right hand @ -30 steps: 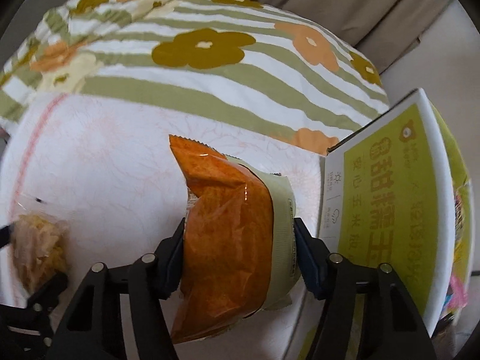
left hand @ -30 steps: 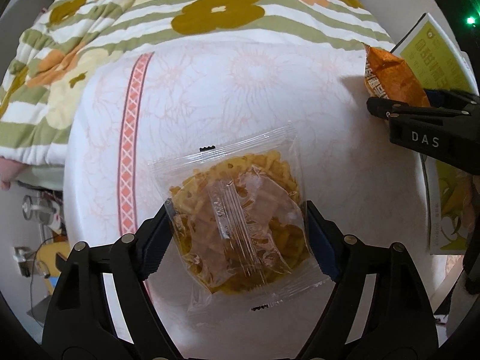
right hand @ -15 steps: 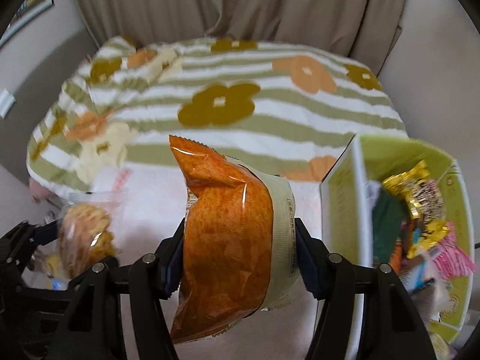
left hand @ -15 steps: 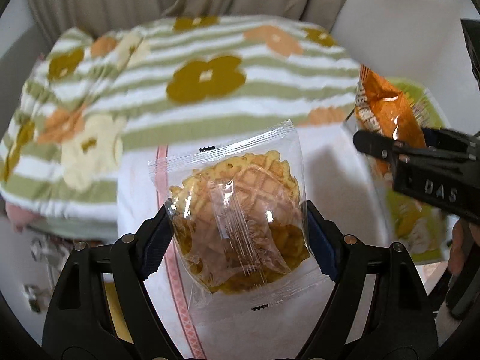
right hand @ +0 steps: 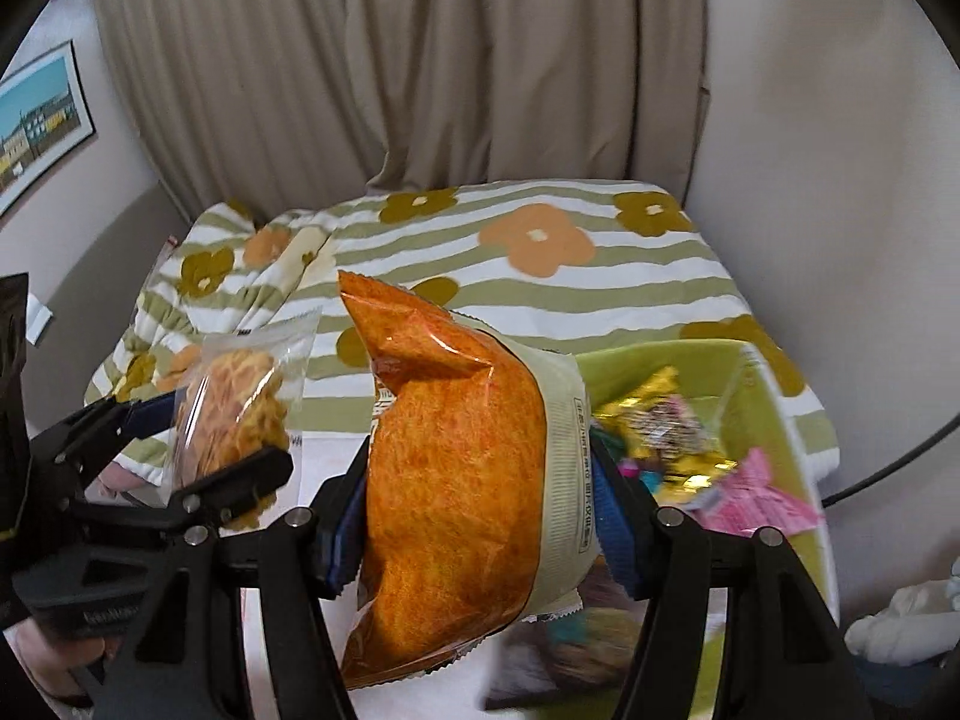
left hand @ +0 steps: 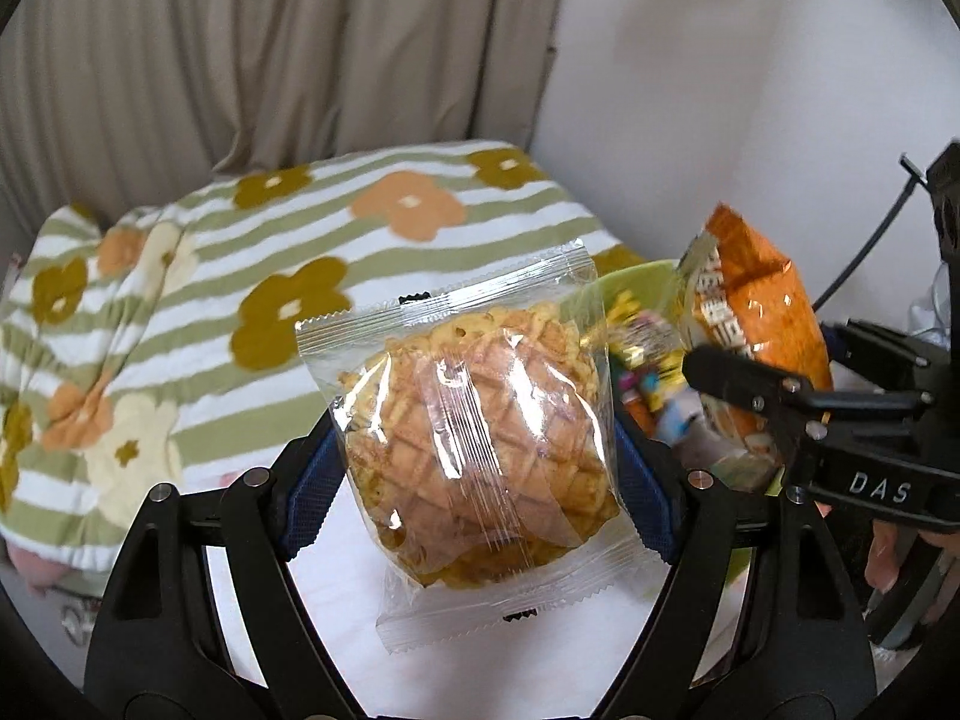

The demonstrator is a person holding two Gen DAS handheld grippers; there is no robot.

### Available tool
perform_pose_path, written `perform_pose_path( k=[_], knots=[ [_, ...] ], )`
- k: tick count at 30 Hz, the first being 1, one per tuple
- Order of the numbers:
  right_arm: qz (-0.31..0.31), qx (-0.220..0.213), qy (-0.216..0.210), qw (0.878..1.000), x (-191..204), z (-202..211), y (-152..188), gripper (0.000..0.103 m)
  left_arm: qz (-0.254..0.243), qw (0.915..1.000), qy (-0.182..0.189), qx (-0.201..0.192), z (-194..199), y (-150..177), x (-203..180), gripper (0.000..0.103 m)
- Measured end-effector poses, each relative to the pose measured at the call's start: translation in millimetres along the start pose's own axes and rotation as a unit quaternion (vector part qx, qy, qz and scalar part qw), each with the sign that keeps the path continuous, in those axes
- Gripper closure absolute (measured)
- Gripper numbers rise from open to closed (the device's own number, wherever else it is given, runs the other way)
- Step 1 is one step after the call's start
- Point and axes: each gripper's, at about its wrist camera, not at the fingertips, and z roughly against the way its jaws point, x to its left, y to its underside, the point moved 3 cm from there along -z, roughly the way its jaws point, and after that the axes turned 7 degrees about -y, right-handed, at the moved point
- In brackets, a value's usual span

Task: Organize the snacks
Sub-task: 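Carry both bags over the yellow box and open both tools to drop them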

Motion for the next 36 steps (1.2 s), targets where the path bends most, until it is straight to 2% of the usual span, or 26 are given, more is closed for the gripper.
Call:
perform_pose_path(
  k=[5, 9, 12, 17, 20, 23, 27, 36],
  knots=[
    [-0.015, 0.007, -0.009, 1.000, -63, 24, 12, 0.044, 0.008, 1.0000, 0.000, 0.004, -9, -13, -62, 0.024],
    [-0.012, 0.020, -0.020, 1.000, -110, 35, 27, 0.044, 0.021, 0.9995, 0.002, 0.022, -33, -20, -114, 0.024],
    [-0.010, 0.030, -0.029, 0.999, -138, 38, 35, 0.043, 0.031, 0.9988, 0.000, 0.037, -50, -22, -141, 0.024],
    [-0.007, 0.049, -0.045, 0.998, -171, 33, 43, 0.043, 0.030, 0.9965, -0.029, 0.072, -78, -21, -170, 0.023],
    [-0.007, 0.060, -0.057, 0.997, -180, 27, 49, 0.043, 0.034, 0.9944, -0.041, 0.091, -87, -18, -175, 0.019],
    [-0.010, 0.068, -0.065, 0.995, -186, 23, 55, 0.043, 0.037, 0.9940, -0.054, 0.088, -87, -18, -176, 0.000],
    [-0.011, 0.071, -0.069, 0.995, -188, 22, 62, 0.043, 0.038, 0.9936, -0.073, 0.077, -76, -21, -167, 0.000],
    [0.012, 0.086, -0.056, 0.995, -184, 25, 69, 0.043, 0.088, 0.9893, -0.099, 0.062, -40, -10, -133, 0.000]
  ],
)
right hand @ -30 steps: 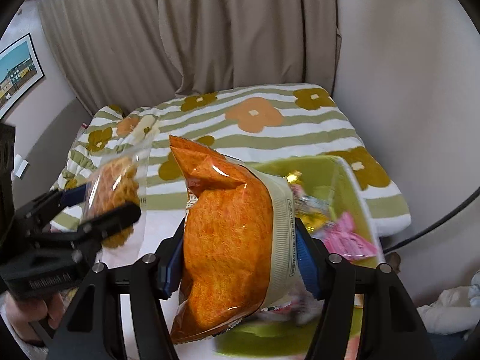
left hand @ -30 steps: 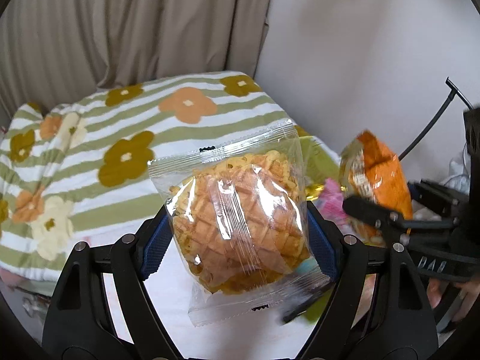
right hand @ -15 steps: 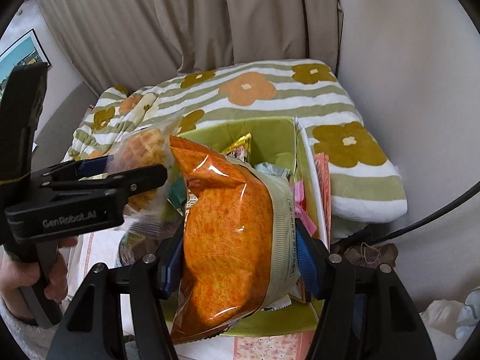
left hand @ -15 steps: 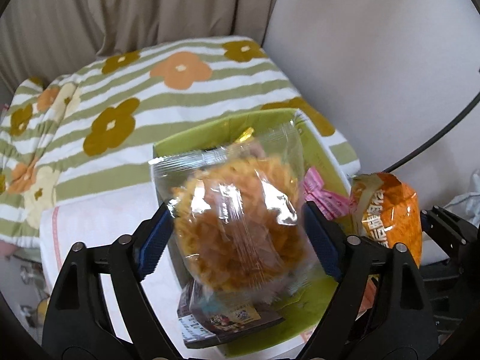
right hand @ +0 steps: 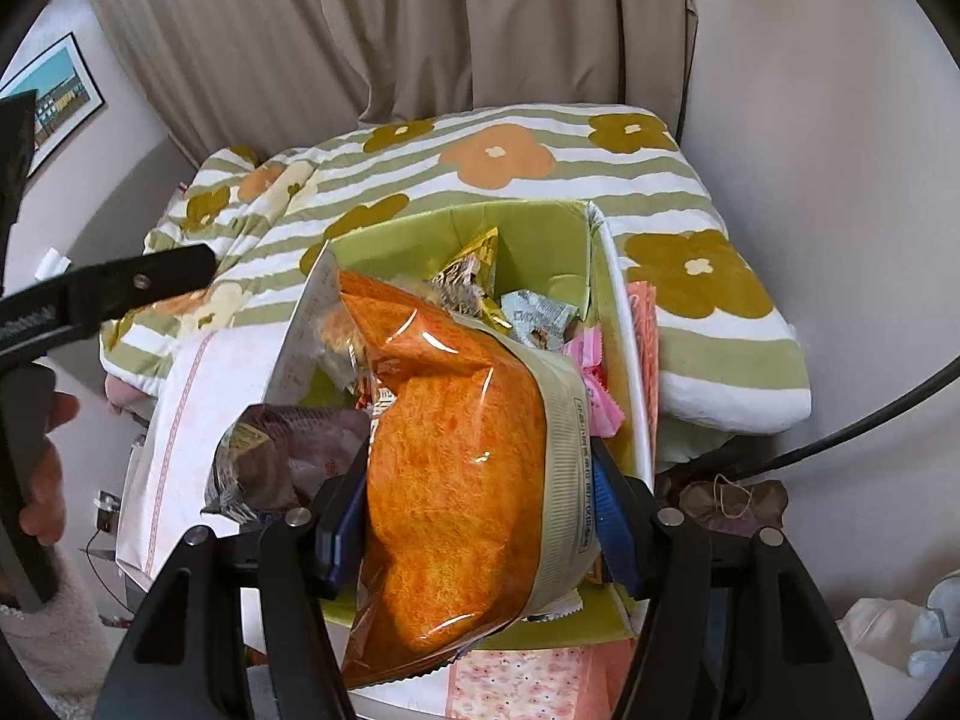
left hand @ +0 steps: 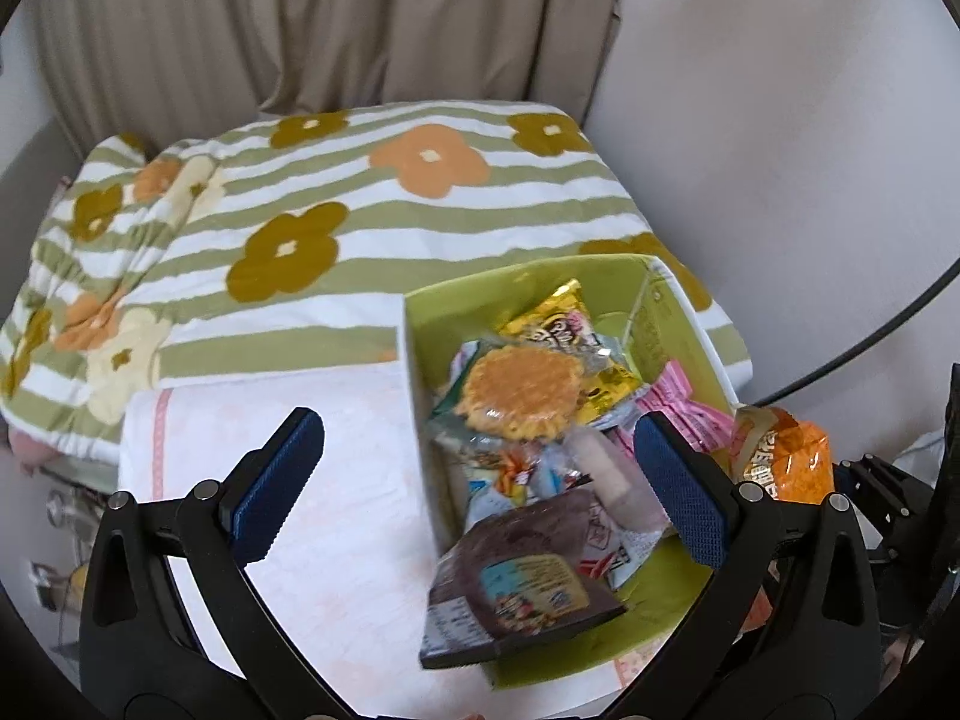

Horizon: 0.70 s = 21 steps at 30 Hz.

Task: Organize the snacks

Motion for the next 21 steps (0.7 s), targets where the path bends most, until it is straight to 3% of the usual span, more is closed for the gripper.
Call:
perform_pose_path(
  k=[3, 4, 5, 6, 15, 21],
  knots=[
    [0.000, 0.013, -0.020, 1.000, 6, -7, 4, 0.040, 0.013, 0.9999, -0.009, -0.001, 3, 7, 10, 0.000],
    [0.002, 0.014, -0.026, 1.000, 8, -9, 6, 0.030, 0.014, 0.9998, -0.014, -0.001, 5, 11, 13, 0.000],
    [0.004, 0.011, -0.032, 0.999, 11, -11, 8, 0.010, 0.016, 0.9996, -0.024, -0.001, 8, 16, 19, 0.000],
    [0.007, 0.003, -0.039, 0.999, 14, -12, 11, 0.000, 0.018, 0.9993, -0.032, -0.002, 10, 21, 23, 0.000],
    [0.010, -0.035, -0.009, 0.999, 20, 0, 34, 0.000, 0.047, 0.9977, -0.049, -0.007, 35, 67, 58, 0.000],
    [0.026, -0.097, 0.007, 0.995, 52, 46, 29, 0.000, 0.039, 0.9959, -0.046, -0.067, 88, 72, 69, 0.000]
  ],
)
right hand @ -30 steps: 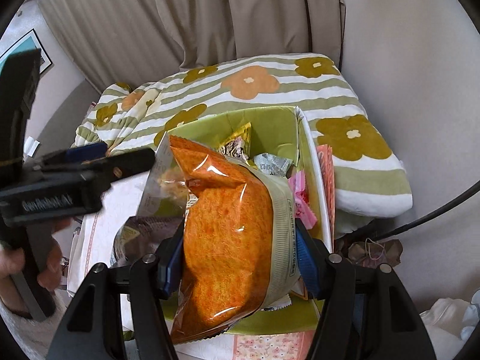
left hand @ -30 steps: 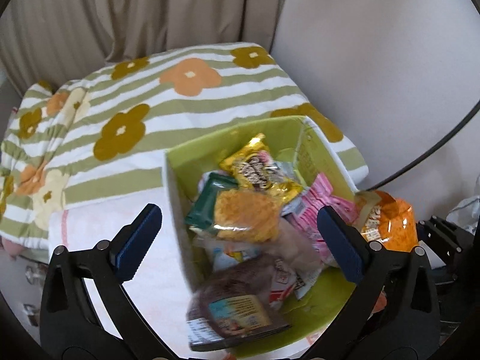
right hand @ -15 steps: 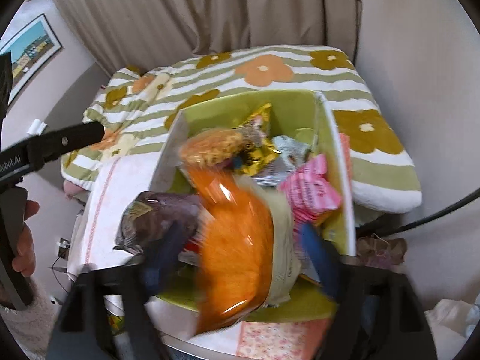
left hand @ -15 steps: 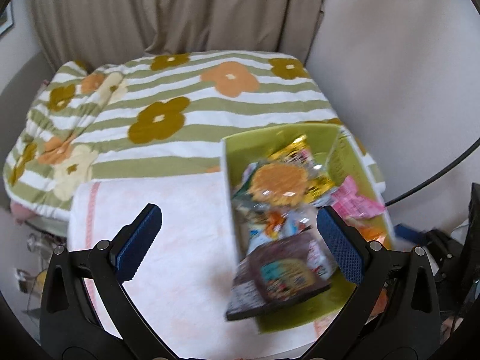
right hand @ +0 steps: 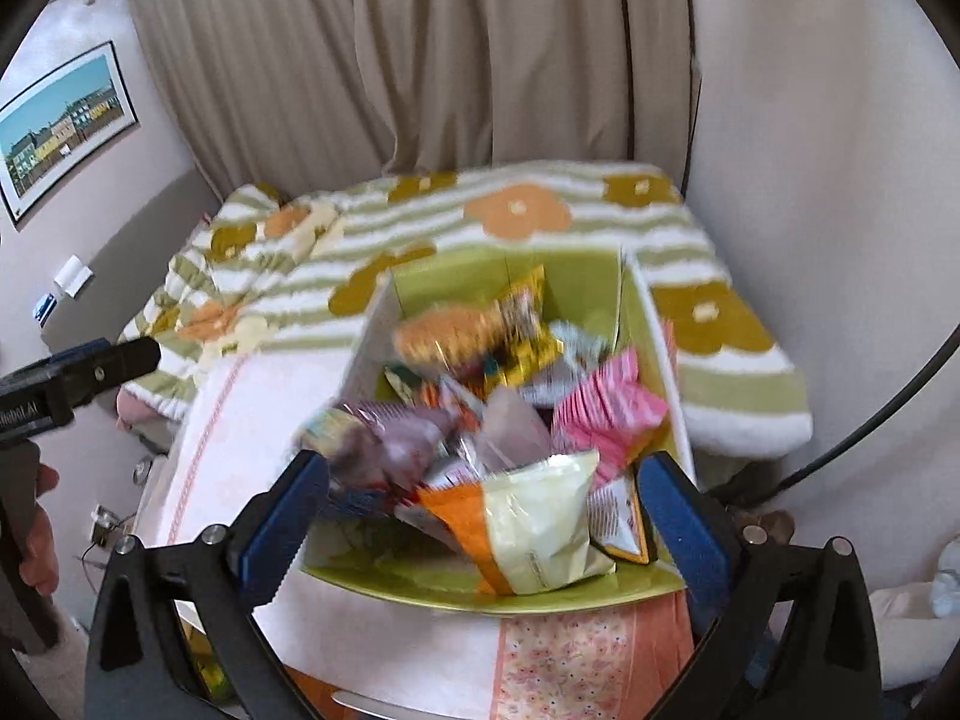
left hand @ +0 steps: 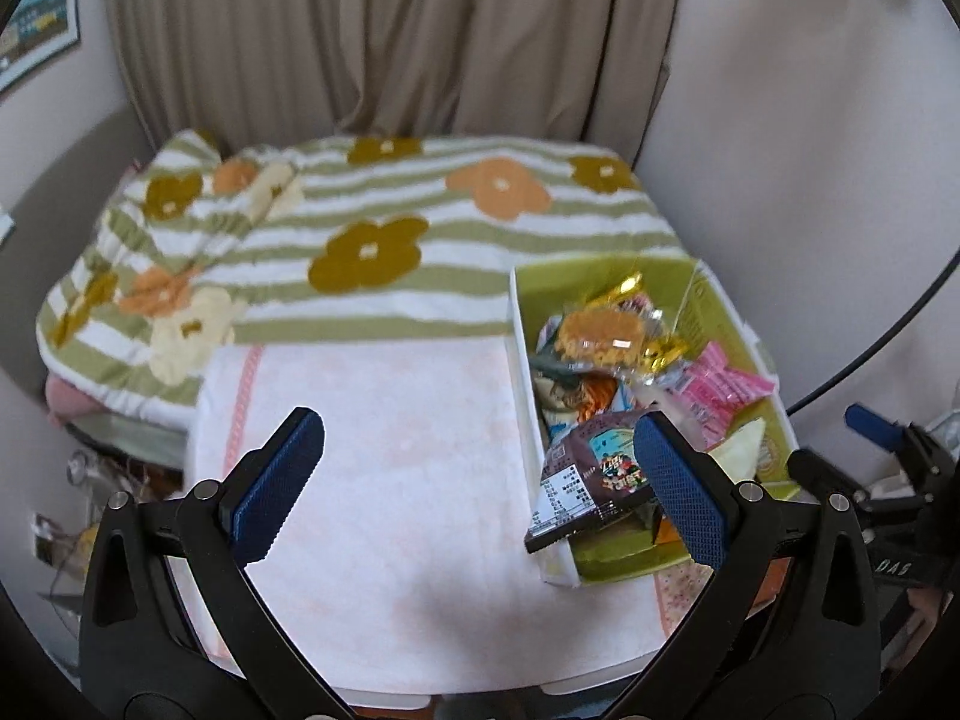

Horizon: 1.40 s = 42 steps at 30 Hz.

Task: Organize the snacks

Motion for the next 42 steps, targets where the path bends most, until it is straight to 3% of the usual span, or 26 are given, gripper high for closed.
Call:
perform_pose_path(
  k=[7, 13, 23, 42],
  knots=[
    [0.039, -0.107, 0.034, 0.993, 59, 78, -13, 0.000, 0.011, 0.9928, 0.012, -0.118, 90, 9, 27, 0.000],
    [0.043, -0.158, 0.049, 0.985, 89, 116, 0, 0.000, -0.002, 0.9817, -0.026, -0.189, 142, 38, 52, 0.000],
    [0.043, -0.168, 0.057, 0.983, 108, 122, 25, 0.000, 0.011, 0.9838, -0.027, -0.177, 149, 69, 73, 0.000],
    [0.042, -0.165, 0.066, 0.983, 112, 124, 32, 0.000, 0.016, 0.9828, -0.020, -0.183, 155, 74, 75, 0.000]
  ],
)
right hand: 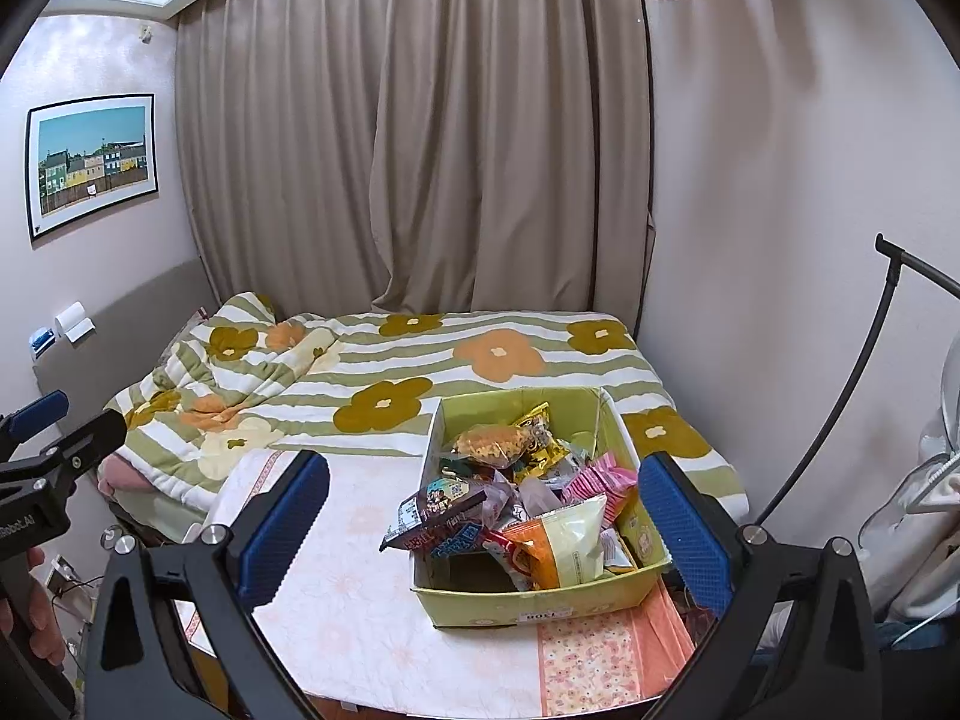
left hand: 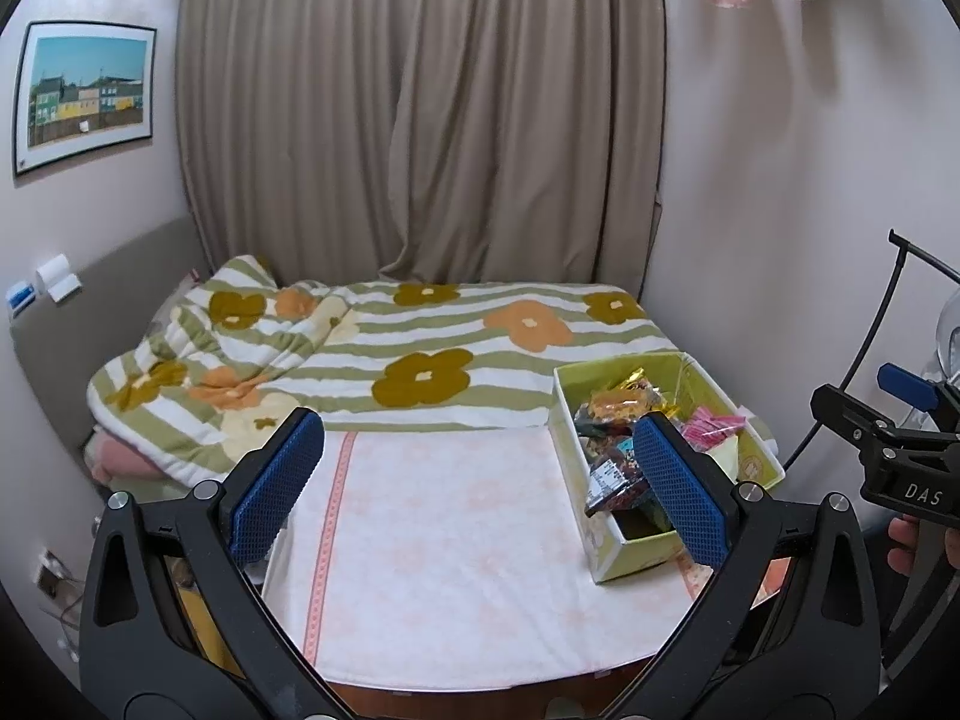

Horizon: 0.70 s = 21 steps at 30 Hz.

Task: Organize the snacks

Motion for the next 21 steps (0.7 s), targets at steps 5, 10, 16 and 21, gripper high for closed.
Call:
perform_pose_path(
  k=[5, 10, 16, 21],
  knots=[
    [0.000, 0.000, 0.002, 1.000, -0.8, -0.8, 0.3, 0.000, 0.001, 1.0000, 0.001, 0.002, -1.7, 0.8, 0.4, 0.000],
    [0.000, 0.000, 0.001, 1.000, -1.1, -0.7, 0.4, 0.000, -0.001, 1.0000, -0.001, 0.001, -2.5, 1.5, 0.5, 0.000],
    [0.000, 0.002, 0.001, 1.000, -1.9, -1.9, -0.1, 0.000, 0.000, 1.0000, -0.001, 0.004, -4.1, 1.1, 0.8, 0.000],
    [0.000, 0.001, 0.002, 1.000, -2.8, -1.8, -0.4, 0.000, 0.000, 1.0000, -0.003, 0.007, -5.7, 0.9, 2.0, 0.000]
  ],
)
